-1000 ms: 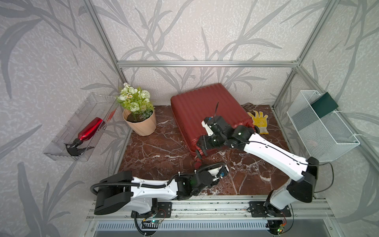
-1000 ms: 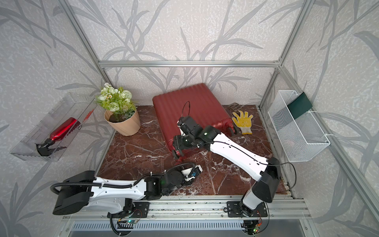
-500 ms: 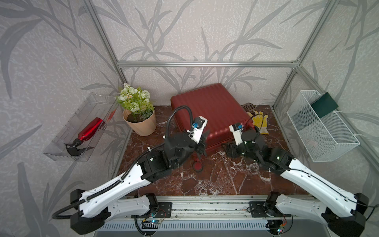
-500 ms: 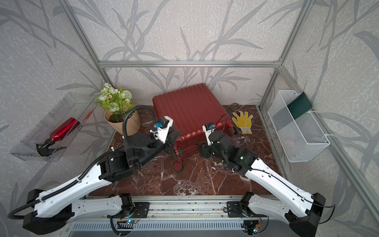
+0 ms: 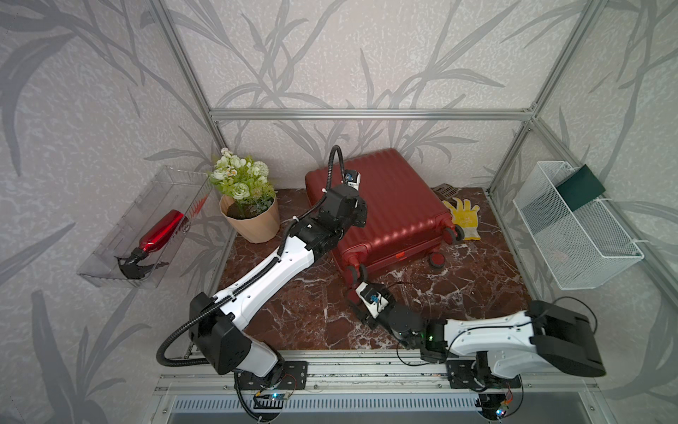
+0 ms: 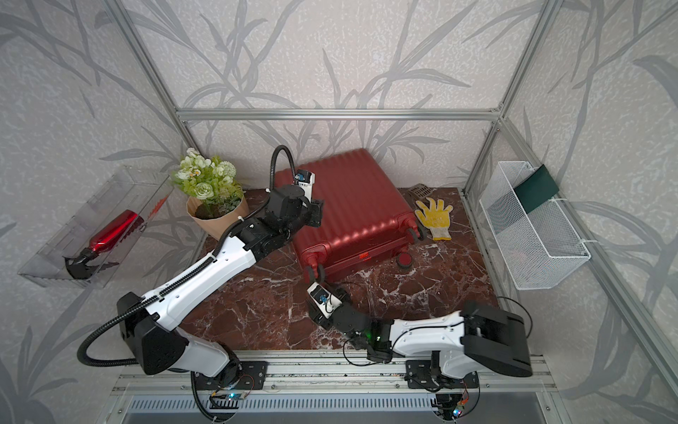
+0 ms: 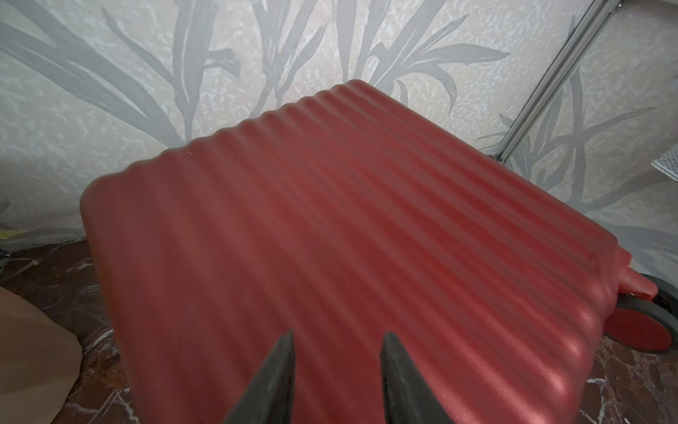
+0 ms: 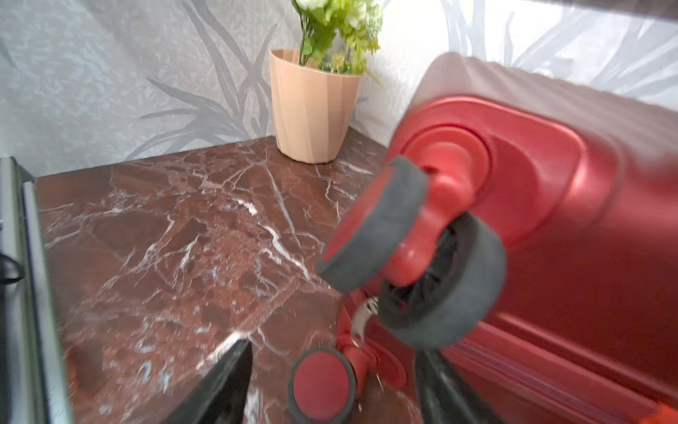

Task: Open the suitcase zippers
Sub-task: Adjust the suitcase at the center of the board.

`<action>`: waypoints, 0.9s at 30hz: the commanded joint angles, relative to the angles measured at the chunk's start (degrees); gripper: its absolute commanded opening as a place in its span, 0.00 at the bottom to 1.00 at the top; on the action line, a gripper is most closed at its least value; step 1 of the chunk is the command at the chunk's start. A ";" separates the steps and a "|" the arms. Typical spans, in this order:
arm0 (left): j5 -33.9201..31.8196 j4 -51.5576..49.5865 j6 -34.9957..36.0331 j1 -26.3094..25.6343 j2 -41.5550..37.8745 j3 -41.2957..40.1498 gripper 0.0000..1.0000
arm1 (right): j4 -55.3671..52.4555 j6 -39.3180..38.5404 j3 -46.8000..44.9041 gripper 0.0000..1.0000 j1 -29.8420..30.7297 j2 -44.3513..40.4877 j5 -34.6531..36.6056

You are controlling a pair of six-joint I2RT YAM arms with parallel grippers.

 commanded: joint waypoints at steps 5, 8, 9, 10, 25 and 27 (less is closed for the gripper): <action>3.89 5.65 -7.35 4.38 -0.04 -5.05 0.40 | 28.50 -11.44 10.86 0.74 2.09 18.67 21.29; 3.49 9.92 -7.78 4.75 -0.62 -8.31 0.40 | 28.50 -13.71 13.48 0.75 1.87 21.40 26.94; 3.49 10.94 -8.52 4.84 -0.57 -9.11 0.40 | 28.50 -13.91 13.56 0.74 1.72 21.68 27.08; 3.97 11.73 -9.00 5.00 -0.36 -9.62 0.40 | 28.50 -14.60 13.74 0.74 1.92 21.80 27.37; 8.26 15.21 -14.77 4.48 5.29 -10.82 0.40 | 28.50 -14.38 6.87 0.73 3.55 16.90 31.26; 8.43 15.59 -14.89 4.30 5.89 -11.00 0.40 | 28.50 -13.49 7.29 0.74 2.81 17.82 30.45</action>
